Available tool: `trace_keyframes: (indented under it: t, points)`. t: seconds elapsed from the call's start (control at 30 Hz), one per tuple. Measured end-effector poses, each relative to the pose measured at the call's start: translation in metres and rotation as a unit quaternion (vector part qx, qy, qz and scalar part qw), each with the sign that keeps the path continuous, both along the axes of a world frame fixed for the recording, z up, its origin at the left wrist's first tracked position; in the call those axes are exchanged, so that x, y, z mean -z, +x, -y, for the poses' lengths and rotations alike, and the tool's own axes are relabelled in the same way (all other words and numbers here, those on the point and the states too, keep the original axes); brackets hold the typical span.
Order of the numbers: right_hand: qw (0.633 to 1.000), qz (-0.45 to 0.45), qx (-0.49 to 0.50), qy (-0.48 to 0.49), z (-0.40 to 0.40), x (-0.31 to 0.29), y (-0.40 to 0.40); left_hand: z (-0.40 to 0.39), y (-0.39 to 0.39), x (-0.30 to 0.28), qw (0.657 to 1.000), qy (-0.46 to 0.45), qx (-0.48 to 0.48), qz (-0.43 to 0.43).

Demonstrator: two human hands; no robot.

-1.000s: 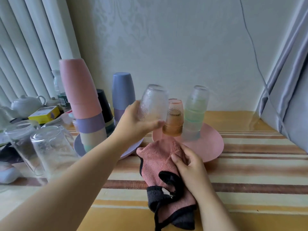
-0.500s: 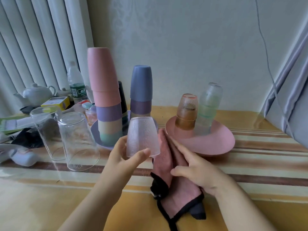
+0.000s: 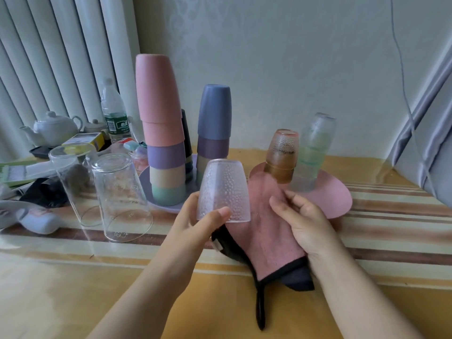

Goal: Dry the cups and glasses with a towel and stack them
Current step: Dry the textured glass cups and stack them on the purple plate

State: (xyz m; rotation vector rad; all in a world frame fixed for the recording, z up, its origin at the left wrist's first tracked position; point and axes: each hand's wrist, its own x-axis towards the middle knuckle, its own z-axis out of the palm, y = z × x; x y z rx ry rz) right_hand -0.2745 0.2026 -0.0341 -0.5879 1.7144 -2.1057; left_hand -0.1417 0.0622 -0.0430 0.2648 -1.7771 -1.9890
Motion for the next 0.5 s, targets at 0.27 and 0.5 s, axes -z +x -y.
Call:
trace_keyframes:
  t: [0.27,0.5]
  points:
    - [0.945,-0.121,-0.239,0.185,-0.005,0.006,0.011,0.007,-0.005,0.007,0.996,0.045,-0.068,0.039]
    - [0.989,-0.013,0.017,0.145,0.003,0.003,0.011,0.003,-0.003,0.002,0.994,-0.011,-0.108,0.026]
